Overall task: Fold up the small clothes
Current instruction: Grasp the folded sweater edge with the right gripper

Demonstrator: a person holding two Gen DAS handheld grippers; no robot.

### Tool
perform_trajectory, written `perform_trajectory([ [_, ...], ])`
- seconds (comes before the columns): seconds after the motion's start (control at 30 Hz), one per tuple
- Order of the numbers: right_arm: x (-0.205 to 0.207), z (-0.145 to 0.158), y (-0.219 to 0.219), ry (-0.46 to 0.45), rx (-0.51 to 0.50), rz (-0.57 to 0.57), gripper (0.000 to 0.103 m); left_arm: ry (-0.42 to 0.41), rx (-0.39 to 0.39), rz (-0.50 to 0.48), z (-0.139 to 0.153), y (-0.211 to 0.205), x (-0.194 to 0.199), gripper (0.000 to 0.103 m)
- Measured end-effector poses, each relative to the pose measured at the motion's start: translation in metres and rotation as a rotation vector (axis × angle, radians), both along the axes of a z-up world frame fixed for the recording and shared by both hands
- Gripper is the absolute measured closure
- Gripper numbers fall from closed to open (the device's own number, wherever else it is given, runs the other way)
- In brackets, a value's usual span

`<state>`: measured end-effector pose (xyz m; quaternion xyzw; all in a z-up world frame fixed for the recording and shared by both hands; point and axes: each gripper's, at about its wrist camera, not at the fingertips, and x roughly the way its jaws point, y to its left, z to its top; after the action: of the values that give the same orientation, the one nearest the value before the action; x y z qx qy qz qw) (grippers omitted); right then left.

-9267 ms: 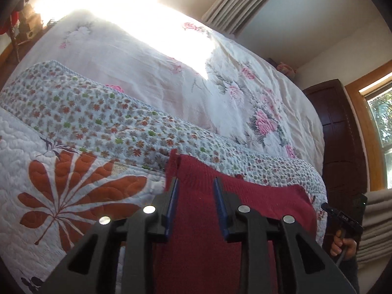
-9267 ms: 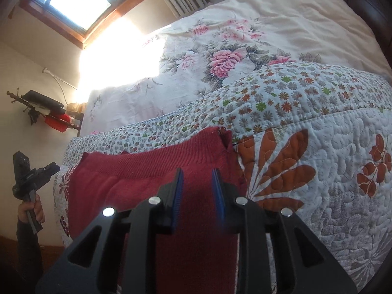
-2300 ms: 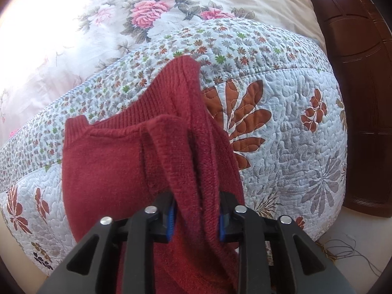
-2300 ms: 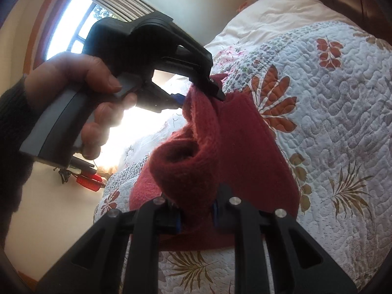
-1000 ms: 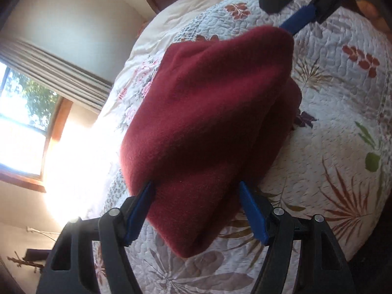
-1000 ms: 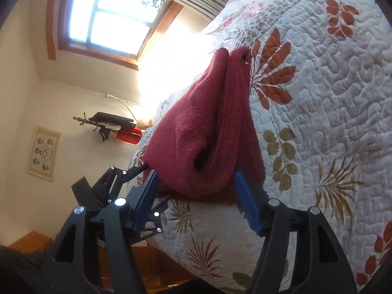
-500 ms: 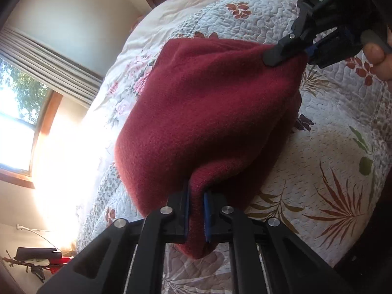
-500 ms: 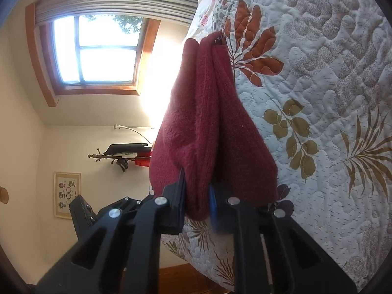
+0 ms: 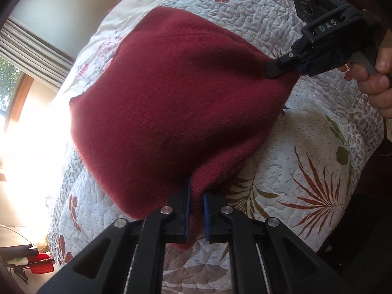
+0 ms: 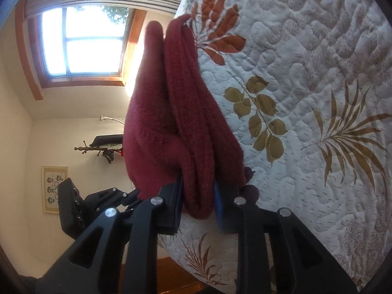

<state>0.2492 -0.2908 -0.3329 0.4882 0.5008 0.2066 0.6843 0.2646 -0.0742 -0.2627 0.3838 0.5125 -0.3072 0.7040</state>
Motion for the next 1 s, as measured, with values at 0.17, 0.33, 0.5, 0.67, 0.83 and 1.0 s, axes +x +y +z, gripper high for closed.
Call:
perform_trajectory([
  [0.17, 0.019, 0.065, -0.028, -0.134, -0.094, -0.034, 0.055, -0.021, -0.037, 0.003, 0.006, 0.007, -0.003, 0.092],
  [0.33, 0.083, 0.071, -0.021, -0.153, -0.141, 0.04, 0.051, -0.048, -0.086, 0.014, 0.027, 0.009, -0.01, 0.075],
  [0.5, 0.129, 0.053, -0.012, -0.114, -0.169, 0.075, 0.051, -0.054, -0.214, 0.017, 0.06, 0.011, -0.019, 0.057],
  [0.67, 0.156, 0.048, 0.0, -0.101, -0.211, 0.109, 0.051, -0.018, -0.382, 0.076, 0.076, 0.016, -0.001, 0.043],
  [0.83, 0.171, 0.054, 0.011, -0.111, -0.281, 0.145, 0.095, 0.07, -0.418, 0.133, 0.056, 0.016, 0.019, 0.043],
  [1.0, 0.172, 0.103, 0.015, -0.253, -0.356, 0.146, 0.096, 0.137, -0.453, 0.176, 0.039, 0.019, 0.024, 0.043],
])
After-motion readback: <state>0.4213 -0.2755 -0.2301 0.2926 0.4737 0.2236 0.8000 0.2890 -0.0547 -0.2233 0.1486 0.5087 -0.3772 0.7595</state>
